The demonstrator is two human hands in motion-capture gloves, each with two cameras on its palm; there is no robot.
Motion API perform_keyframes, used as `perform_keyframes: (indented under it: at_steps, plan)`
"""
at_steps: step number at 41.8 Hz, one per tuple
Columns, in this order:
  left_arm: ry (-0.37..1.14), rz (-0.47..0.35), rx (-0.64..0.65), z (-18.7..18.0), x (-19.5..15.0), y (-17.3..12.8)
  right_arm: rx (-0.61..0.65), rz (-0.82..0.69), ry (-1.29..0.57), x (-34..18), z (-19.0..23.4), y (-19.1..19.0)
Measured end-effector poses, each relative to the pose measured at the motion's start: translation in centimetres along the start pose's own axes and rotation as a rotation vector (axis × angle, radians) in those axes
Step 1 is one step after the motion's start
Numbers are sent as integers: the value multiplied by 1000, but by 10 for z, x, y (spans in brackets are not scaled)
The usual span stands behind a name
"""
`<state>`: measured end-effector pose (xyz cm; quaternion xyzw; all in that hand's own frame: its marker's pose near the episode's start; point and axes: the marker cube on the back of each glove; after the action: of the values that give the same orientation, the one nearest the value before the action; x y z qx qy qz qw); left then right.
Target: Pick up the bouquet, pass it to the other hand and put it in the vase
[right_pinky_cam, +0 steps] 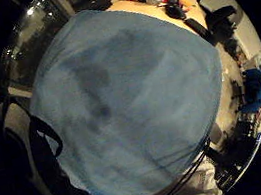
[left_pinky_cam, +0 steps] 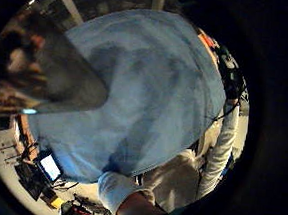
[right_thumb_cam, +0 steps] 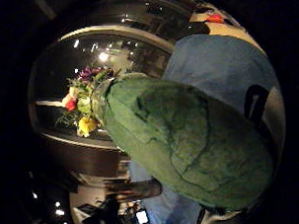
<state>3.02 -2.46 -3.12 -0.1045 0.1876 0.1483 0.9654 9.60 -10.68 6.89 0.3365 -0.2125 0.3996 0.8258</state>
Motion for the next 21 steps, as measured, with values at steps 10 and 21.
perform_keyframes:
  at_steps: [10, 21]
  plan:
    - [301, 122, 21, -11, 19, -33, -329, -19, -275, -52, -50, 12]
    - [691, 14, -84, -53, 80, -45, -340, -201, -649, -96, -43, 6]
